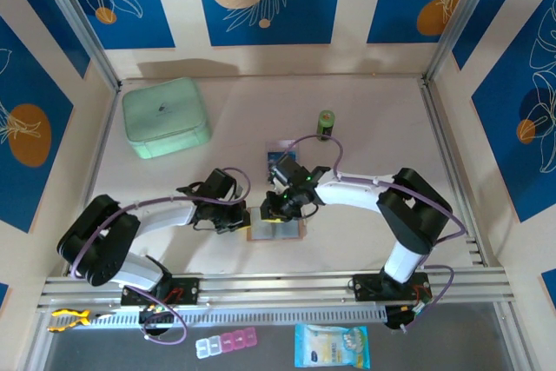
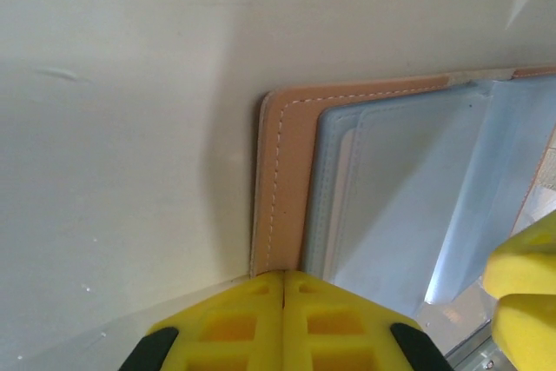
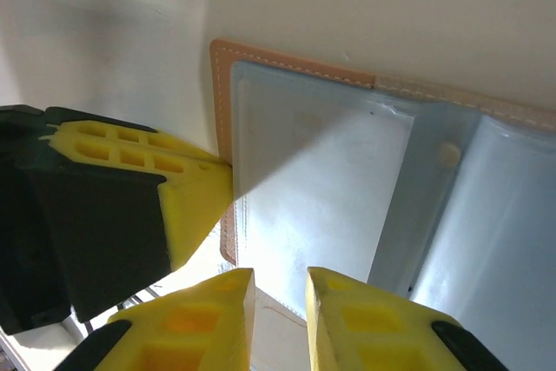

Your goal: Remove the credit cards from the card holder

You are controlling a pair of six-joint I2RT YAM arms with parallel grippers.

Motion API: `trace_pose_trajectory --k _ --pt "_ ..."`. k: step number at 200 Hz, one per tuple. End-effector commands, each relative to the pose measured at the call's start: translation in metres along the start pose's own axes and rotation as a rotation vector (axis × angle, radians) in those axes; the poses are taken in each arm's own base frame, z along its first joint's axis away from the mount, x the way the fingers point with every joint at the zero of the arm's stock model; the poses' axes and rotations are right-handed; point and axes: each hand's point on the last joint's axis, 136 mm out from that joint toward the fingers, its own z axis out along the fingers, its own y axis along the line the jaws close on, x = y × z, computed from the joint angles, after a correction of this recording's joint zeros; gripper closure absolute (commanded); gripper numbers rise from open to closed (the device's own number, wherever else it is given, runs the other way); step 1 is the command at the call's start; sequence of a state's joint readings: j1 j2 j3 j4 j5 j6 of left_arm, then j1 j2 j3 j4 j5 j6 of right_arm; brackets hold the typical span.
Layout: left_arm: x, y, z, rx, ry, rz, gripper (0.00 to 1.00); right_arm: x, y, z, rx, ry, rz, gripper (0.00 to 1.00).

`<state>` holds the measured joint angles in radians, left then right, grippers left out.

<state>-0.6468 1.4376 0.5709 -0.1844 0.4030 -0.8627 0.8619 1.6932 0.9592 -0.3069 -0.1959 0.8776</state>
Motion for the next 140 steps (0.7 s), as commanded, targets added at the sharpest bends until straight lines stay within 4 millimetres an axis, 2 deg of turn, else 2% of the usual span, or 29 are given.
trace_pose_trajectory --k 1,59,98,140 --pt "0.010 0.019 -0.001 -0.083 0.018 -0.010 1.00 0.009 0.001 0.009 -0.023 0.046 0.016 0.75" --pt "0.010 0.019 -0.002 -0.084 0.014 -0.010 1.00 0.011 -0.002 0.019 -0.018 0.072 0.028 0.73" --pt "0.010 0.019 -0.001 -0.086 0.018 -0.011 1.00 0.014 -0.014 0.022 0.029 0.083 0.045 0.71" --pt "0.010 0.022 0.000 -0.094 0.018 -0.013 1.00 0.015 -0.025 0.017 0.086 0.063 0.055 0.71"
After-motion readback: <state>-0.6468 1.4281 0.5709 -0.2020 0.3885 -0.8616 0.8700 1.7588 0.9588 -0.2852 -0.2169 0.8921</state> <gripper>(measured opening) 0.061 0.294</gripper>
